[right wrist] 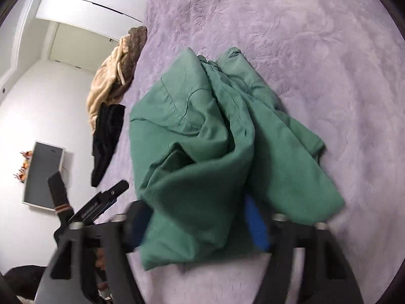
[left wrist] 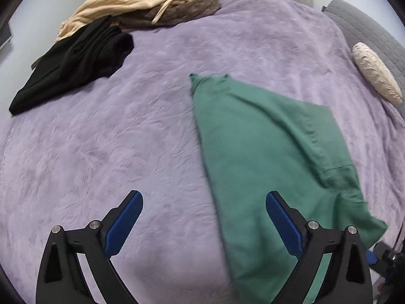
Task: Fold large clothes
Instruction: 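Fold the lifted jacket over with the left tool while the right tool grasps its edge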
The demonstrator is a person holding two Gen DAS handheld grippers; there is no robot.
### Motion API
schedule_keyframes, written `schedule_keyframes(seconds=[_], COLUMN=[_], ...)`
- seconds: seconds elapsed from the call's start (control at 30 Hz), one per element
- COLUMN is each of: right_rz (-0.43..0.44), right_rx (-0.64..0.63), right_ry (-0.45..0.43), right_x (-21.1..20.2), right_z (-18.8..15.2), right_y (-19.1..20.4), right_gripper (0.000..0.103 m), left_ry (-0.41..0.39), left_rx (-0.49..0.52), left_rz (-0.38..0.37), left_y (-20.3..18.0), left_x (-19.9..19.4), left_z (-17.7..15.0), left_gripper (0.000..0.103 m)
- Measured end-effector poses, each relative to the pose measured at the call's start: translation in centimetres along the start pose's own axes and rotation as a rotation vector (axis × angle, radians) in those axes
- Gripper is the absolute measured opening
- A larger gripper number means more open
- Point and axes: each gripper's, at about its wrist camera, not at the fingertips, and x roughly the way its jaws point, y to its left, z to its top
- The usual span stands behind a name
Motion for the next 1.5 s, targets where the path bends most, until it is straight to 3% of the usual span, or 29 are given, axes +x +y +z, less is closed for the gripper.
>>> schedule_keyframes(seconds=[0.07,0.17,0.3,0.4,0.5,0.53,0.63,0.7,0.73,0.77,0.8,0.93,1.03,1.1,1.13,1.23,1.33,1.5], right_rz=[0.058,0.034,-0.041,0.014,0.006,-0.002,-0.022,-0.021,-0.016,-0.014,-0.013,-0.026,-0.039,-0.059,-0.042,-0.119,-0.208,-0.211], right_rx=[0.033,0.061,0.271,0.396,0.357,0.324,0.137,0.025,-0.024,-0.064,-0.099,-0.192,-0.202,-0.189,-0.179,-0.302,-0.308,-0.307], right_ry=[-0.085,-0.175,-0.104,-0.043,-0.022,-0.021,-0.054,-0.069,-0.066,-0.064,-0.049,0.026,0.109,0.178,0.197,0.147,0.190,0.193], right_x=[-1.9,-5.0,-4.5,-3.0,-4.3,-5.1,-7.7,-8.5,-8.2,-7.6,-6.6,-0.9,3.9,5.9,6.2,4.7,6.3,7.6], right_z=[0.5,-0.2,-2.4,-3.7,-3.5,-3.2,-1.6,0.4,1.8,3.2,4.7,9.5,11.9,12.8,12.9,12.6,12.9,12.5], right_y=[0.0,-1.2,-8.0,-11.7,-11.1,-10.3,-6.9,-4.6,-3.5,-2.5,-1.6,1.2,1.4,1.0,0.9,1.8,-0.3,-2.0], right_gripper=[0.005,0.005,0.005,0.005,0.005,0.013,0.014,0.038,0.068,0.075,0.075,0.064,0.056,0.013,0.006,0.005,0.005,0.004], left_ry=[0.036,0.032,0.006,0.018,0.034,0.036,0.052,0.055,0.054,0.054,0.059,0.110,0.114,0.117,0.119,0.128,0.121,0.154], left_rx=[-0.019,-0.028,0.057,0.131,0.146,0.140,0.139,0.137,0.139,0.138,0.135,0.140,0.082,0.045,0.031,0.011,0.020,0.021], left_rz=[0.011,-0.025,-0.057,-0.043,-0.043,-0.043,-0.043,-0.047,-0.055,-0.065,-0.076,-0.057,-0.074,-0.082,-0.085,-0.083,-0.083,-0.102], left_y=[0.6,0.2,-2.1,-4.0,-4.6,-4.5,-4.2,-3.9,-3.8,-3.8,-3.9,-4.7,-4.3,-3.8,-3.6,-3.4,-3.5,-3.7], left_x=[1.2,1.0,0.3,1.4,2.5,2.5,2.0,1.1,0.7,0.3,0.1,0.6,0.4,0.3,0.3,0.3,0.3,2.1], left_z=[-1.2,-2.0,-2.8,-3.2,-3.7,-3.7,-3.5,-3.4,-3.5,-3.6,-3.8,-6.0,-7.3,-7.7,-7.8,-7.6,-7.4,-7.7], left_gripper=[0.098,0.098,0.098,0.098,0.098,0.098,0.098,0.098,0.098,0.098,0.098,0.098,0.098,0.098,0.098,0.098,0.098,0.103])
